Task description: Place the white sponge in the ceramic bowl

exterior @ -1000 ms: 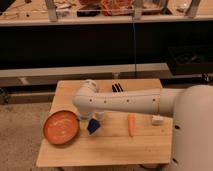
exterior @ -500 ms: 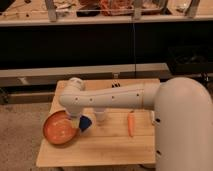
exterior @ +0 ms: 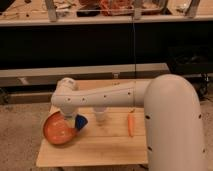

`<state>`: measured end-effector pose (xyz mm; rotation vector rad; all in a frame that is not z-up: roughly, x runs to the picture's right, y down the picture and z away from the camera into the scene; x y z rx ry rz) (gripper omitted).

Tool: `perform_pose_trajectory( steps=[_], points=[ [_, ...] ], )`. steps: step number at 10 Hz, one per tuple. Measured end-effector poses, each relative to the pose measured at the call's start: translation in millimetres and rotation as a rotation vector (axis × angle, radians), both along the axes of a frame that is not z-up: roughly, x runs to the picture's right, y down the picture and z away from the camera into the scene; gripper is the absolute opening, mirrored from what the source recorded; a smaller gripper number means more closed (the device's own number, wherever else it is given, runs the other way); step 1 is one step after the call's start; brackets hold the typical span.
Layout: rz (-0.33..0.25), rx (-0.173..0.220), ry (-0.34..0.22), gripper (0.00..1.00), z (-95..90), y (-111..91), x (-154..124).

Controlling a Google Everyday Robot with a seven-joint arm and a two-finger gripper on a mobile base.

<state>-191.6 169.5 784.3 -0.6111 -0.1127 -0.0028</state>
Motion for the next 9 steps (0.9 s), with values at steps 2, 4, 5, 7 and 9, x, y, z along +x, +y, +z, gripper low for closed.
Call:
perform_pose_trajectory(
  steps=[2, 4, 5, 7, 9],
  points=[
    [-0.018, 0.005, -0.003, 0.0, 1.3, -2, -6],
    [-0.031, 0.009, -0.011, 0.04, 2.3, -2, -8],
    [-0.04, 0.012, -0.018, 0.08, 2.3, -2, -15],
    [-0.052, 0.017, -0.025, 0.21, 2.9, -2, -22],
    [-0.059, 0.02, -0.024, 0.35, 4.6, -3, -20]
  ],
)
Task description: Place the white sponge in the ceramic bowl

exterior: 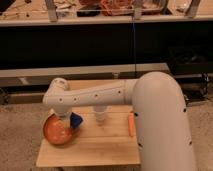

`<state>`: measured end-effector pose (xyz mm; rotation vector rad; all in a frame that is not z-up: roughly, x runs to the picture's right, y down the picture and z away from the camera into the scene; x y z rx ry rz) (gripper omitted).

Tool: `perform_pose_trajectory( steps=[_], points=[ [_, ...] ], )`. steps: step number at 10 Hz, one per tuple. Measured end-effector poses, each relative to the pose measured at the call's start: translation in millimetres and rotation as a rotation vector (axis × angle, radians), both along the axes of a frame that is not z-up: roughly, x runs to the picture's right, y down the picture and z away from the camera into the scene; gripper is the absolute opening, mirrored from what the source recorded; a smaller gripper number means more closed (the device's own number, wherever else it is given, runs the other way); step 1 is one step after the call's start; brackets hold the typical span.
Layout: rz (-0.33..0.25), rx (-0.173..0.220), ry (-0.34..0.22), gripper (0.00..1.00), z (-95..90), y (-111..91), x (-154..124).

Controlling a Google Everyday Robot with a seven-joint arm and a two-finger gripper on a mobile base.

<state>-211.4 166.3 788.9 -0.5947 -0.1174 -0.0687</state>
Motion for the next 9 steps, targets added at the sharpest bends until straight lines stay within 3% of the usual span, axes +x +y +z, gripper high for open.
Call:
perform_pose_trajectory(
  steps=[3, 5, 9],
  points=[
    [-0.009, 0.002, -0.01, 0.66, 0.5, 1, -6],
    [-0.014, 0.005, -0.013, 0.79, 1.8, 0, -7],
    [-0.025, 0.01, -0.021, 0.8, 2.7, -1, -11]
  ],
)
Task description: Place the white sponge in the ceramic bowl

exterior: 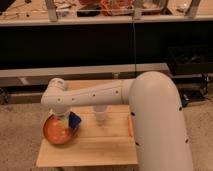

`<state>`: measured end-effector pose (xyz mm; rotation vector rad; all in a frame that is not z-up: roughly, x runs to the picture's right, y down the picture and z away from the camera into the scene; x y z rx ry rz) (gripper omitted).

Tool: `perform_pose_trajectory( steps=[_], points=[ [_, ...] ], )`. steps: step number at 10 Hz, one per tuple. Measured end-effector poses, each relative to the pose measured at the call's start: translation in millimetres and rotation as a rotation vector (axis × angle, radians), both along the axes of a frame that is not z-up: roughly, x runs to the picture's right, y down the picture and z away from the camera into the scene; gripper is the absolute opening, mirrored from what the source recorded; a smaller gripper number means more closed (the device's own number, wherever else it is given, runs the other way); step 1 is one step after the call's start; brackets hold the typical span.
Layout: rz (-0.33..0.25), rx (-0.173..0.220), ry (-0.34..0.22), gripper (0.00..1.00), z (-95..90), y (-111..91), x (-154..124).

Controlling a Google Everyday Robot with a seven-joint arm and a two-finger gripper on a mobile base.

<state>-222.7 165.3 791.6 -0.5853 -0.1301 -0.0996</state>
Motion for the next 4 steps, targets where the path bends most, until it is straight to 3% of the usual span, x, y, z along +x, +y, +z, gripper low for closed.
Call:
perform_pose_trajectory(
  steps=[4],
  points=[
    [-0.012, 0.004, -0.006, 0.8, 1.2, -0.3, -2.4]
  ],
)
